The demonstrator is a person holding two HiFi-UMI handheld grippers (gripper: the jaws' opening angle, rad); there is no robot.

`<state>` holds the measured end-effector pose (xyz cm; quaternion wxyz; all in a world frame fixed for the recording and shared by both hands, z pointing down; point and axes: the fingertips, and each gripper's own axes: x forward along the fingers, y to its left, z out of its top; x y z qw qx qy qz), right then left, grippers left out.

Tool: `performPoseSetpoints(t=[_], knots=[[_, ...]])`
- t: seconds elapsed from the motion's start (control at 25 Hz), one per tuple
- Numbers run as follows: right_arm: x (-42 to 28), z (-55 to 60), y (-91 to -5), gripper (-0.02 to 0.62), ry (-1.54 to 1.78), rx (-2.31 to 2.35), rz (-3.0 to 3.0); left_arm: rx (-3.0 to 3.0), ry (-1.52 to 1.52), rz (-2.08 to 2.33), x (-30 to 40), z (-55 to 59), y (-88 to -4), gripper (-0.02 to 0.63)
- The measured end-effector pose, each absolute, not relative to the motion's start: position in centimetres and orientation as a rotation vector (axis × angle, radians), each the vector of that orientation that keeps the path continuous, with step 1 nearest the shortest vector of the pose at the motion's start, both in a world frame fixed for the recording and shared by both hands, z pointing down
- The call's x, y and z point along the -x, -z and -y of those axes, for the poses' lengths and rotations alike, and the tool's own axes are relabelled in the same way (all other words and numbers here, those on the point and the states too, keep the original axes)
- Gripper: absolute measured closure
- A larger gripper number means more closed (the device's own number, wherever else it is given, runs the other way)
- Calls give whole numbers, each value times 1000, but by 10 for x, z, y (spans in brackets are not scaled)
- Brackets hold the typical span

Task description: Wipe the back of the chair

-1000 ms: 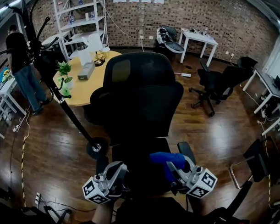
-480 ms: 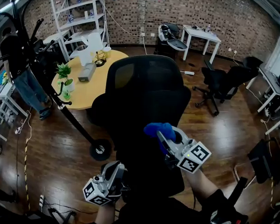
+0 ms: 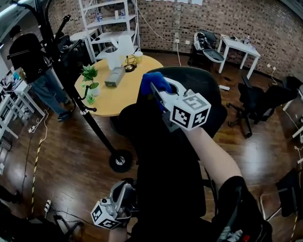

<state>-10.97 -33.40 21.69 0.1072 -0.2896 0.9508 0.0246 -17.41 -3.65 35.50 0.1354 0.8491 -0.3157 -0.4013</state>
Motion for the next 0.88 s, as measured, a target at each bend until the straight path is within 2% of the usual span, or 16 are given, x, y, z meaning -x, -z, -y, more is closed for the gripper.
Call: performPoseSetpoints(t=[0.16, 0.28, 0.4, 0.64, 0.88], knots=[[130, 364, -234, 560, -184, 997, -2871, -2451, 1173, 981, 190, 32, -354, 604], [114, 383, -245, 560, -304, 1220, -2859, -2450, 1172, 993, 197, 32, -355, 604], [69, 400, -254, 560, -332, 1453, -2793, -2456, 1161, 960, 193, 36, -357, 604], [-67, 401, -254, 560, -238, 1852, -2588, -2496, 1112, 807, 160, 53, -358, 604], [-121, 379, -256, 560, -225, 1897, -2520, -2528, 1069, 677, 128, 60, -352, 604]])
